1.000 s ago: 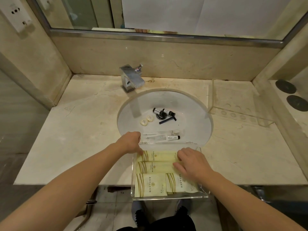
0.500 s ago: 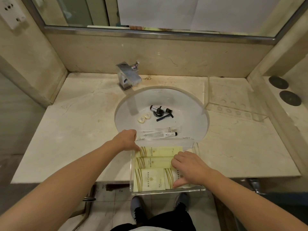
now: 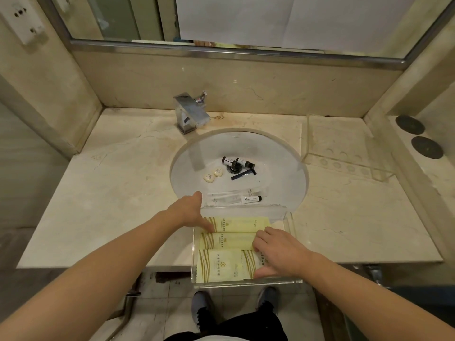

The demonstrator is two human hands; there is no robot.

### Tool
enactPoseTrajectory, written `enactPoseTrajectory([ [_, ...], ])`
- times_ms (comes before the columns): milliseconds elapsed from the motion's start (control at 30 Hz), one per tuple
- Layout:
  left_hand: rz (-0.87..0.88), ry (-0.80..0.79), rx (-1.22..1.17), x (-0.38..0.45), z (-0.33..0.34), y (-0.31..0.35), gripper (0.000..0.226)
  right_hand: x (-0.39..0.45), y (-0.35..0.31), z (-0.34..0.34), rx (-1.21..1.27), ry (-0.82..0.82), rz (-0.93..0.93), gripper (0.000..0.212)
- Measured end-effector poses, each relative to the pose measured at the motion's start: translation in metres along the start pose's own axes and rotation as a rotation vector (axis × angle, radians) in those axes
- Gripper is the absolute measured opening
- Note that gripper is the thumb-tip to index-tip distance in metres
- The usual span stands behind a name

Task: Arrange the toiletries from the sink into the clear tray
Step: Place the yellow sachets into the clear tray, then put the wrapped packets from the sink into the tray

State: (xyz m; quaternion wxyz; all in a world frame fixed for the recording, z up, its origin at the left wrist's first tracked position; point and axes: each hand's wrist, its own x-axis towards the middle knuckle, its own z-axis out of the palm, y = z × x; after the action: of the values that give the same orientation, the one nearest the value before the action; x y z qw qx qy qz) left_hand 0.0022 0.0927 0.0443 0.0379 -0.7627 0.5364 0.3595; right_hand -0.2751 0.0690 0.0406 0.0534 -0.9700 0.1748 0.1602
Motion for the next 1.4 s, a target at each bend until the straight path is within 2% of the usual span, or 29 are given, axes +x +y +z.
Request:
enactPoseTrajectory([
  [67, 0.003, -0.007, 0.025, -0.001, 0.003, 0.003, 0.081, -0.002, -0.002, 0.001, 0.053, -0.044, 0.065, 0.072],
  [167, -0.006, 0.017, 0.063, -0.001, 0.002, 0.003, 0.078, -0.003, -0.006, -0.002, 0.155, -0.066, 0.122, 0.070],
  [300, -0.022, 0.007, 0.077, 0.000, 0.002, 0.002, 0.083, -0.002, -0.005, -0.003, 0.219, -0.043, 0.086, 0.067],
  [467, -0.033, -0.004, 0.065, 0.000, 0.004, -0.001, 0.078, -0.007, -0.002, 0.010, 0.076, 0.177, -0.103, 0.051],
  [600, -0.053, -0.017, 0.062, 0.000, 0.005, -0.002, 0.080, -0.006, -0.001, 0.017, 0.041, 0.284, -0.134, 0.042],
  [833, -0.058, -0.021, 0.066, 0.001, 0.003, 0.000, 0.086, 0.000, 0.004, 0.027, -0.090, 0.289, -0.112, 0.044],
  [967, -0.060, -0.029, 0.058, 0.002, 0.002, 0.001, 0.087, 0.002, 0.005, 0.026, -0.073, 0.316, -0.115, 0.042],
  [1133, -0.048, 0.002, -0.043, 0.001, -0.006, 0.005, 0.071, 0.011, 0.014, 0.020, 0.002, 0.452, 0.073, 0.035],
  [1267, -0.053, 0.134, -0.135, 0.006, -0.009, 0.008, 0.046, 0.027, 0.030, 0.000, 0.197, 0.544, 0.308, 0.030],
  [1400, -0.071, 0.181, -0.190, 0.017, -0.010, 0.010, 0.027, 0.047, 0.054, -0.010, 0.383, 0.539, 0.486, 0.023],
])
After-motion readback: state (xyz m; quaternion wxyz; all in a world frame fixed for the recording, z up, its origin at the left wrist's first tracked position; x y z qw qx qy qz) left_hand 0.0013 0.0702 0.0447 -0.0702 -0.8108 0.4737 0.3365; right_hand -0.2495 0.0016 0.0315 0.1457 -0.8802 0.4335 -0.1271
